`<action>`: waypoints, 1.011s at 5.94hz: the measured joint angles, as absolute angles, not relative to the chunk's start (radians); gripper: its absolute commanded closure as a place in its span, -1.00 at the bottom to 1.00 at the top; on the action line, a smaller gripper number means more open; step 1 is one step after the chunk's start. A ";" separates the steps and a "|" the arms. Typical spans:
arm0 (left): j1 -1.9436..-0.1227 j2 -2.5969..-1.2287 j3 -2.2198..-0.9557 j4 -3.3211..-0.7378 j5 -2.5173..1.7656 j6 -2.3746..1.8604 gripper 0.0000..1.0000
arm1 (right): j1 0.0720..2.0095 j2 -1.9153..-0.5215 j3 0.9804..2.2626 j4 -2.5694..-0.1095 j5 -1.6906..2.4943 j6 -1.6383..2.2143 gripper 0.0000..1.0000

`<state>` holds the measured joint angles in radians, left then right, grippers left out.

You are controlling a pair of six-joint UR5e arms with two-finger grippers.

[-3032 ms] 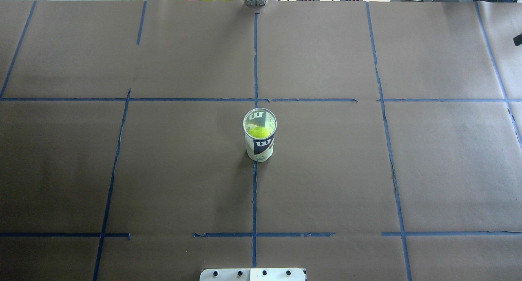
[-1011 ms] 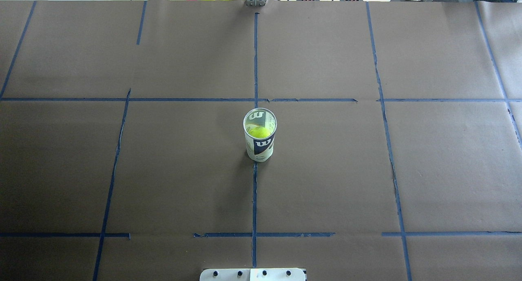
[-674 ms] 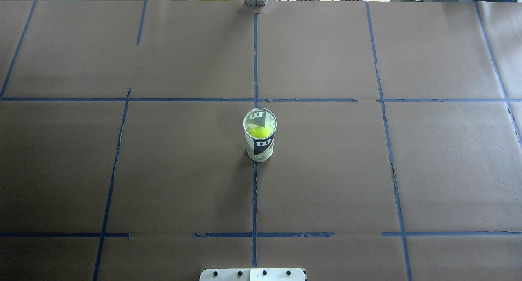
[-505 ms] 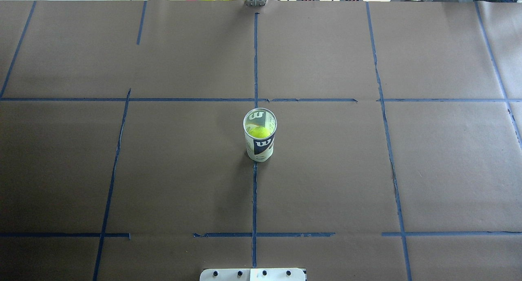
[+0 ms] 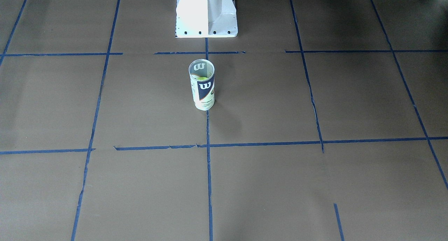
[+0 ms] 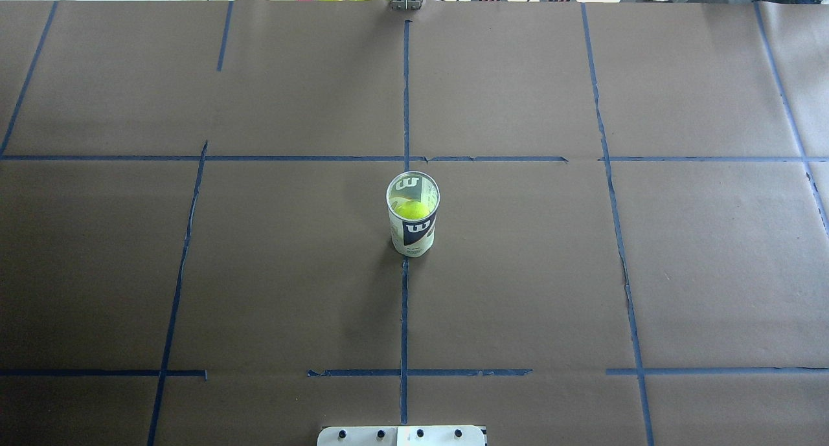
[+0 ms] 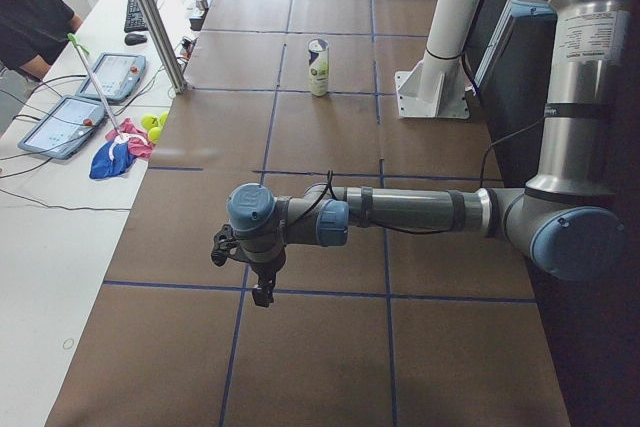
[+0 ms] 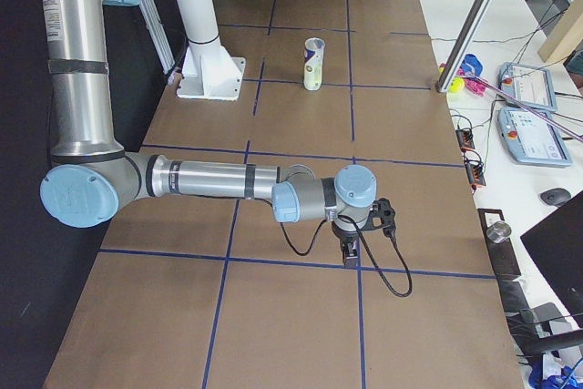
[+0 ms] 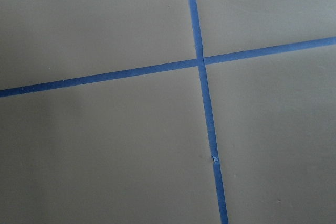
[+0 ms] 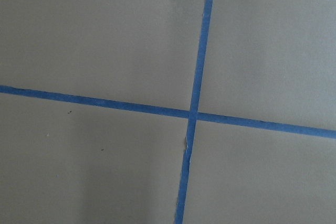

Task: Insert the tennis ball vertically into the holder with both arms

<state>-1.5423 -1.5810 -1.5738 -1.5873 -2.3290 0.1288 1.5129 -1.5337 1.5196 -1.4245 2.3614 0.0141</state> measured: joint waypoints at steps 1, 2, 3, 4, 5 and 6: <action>-1.542 -1.586 -1.592 -1.594 -2.327 0.127 -1.00 | 1.516 -1.529 1.545 -1.505 2.369 -0.014 -1.00; -1.542 -1.592 -1.615 -1.594 -2.322 0.127 -1.00 | 1.531 -1.504 1.574 -1.653 2.367 -0.113 -1.00; -1.544 -1.593 -1.628 -1.593 -2.324 0.129 -1.00 | 1.560 -1.463 1.586 -1.804 2.347 -0.243 -1.00; -1.546 -1.587 -1.636 -1.588 -2.328 0.130 -1.00 | 1.583 -1.440 1.588 -1.886 2.320 -0.326 -1.00; -1.548 -1.577 -1.641 -1.569 -2.337 0.130 -1.00 | 1.591 -1.445 1.588 -1.911 2.309 -0.353 -1.00; -1.549 -1.566 -1.650 -1.536 -2.357 0.130 -1.00 | 1.593 -1.462 1.594 -1.917 2.308 -0.361 -1.00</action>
<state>-1.5487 -1.5661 -1.6504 -1.5363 -2.3566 0.1304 1.5929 -1.4620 1.5936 -1.9168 2.3076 -0.3608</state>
